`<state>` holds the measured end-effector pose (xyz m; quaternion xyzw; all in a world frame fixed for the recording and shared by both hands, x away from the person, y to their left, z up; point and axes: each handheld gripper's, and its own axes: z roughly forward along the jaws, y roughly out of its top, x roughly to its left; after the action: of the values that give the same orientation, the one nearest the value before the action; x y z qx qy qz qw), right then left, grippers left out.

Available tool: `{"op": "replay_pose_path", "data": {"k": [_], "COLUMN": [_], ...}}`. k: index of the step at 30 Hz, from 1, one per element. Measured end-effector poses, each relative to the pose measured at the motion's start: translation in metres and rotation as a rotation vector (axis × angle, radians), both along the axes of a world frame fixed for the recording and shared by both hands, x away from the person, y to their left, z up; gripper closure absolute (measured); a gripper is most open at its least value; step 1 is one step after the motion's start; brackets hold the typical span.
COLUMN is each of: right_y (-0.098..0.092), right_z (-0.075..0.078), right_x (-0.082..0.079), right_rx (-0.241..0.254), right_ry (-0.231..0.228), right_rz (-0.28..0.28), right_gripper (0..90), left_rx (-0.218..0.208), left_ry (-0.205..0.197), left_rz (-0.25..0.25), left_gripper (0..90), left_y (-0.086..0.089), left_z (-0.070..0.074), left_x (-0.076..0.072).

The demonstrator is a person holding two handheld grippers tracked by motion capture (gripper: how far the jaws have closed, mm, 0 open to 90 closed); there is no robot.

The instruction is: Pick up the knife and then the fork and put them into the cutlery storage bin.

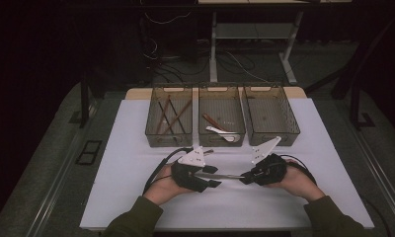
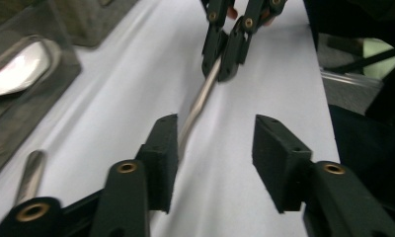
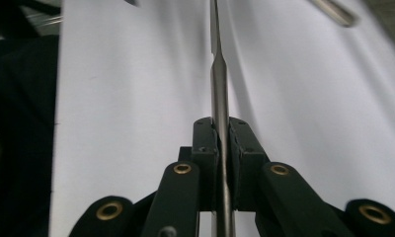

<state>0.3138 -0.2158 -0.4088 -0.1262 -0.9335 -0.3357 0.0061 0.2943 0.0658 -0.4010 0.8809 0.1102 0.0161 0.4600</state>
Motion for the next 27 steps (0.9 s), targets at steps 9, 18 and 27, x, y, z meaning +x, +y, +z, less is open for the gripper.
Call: {"op": "replay_pose_path", "data": {"k": [9,18,27], "right_y": [-0.027,-0.054,-0.081], "right_z": [0.016,0.038,0.059], "right_x": [0.005,0.015,0.031], "right_rx": [0.053,0.103,0.148], "right_ry": [-0.035,-0.070,-0.132], "right_rz": [-0.128,-0.258,-0.392], "right_gripper": [82.6,82.6,82.6], "left_rx": [-0.006,-0.011,-0.006], "left_ry": [-0.009,-0.049,-0.051], "left_rz": [0.139,0.286,0.403], "left_gripper": [37.2,22.5,4.8], "left_y": [0.029,0.056,0.080], "left_z": [-0.007,-0.018,-0.029], "left_x": [-0.013,-0.023,-0.029]}}
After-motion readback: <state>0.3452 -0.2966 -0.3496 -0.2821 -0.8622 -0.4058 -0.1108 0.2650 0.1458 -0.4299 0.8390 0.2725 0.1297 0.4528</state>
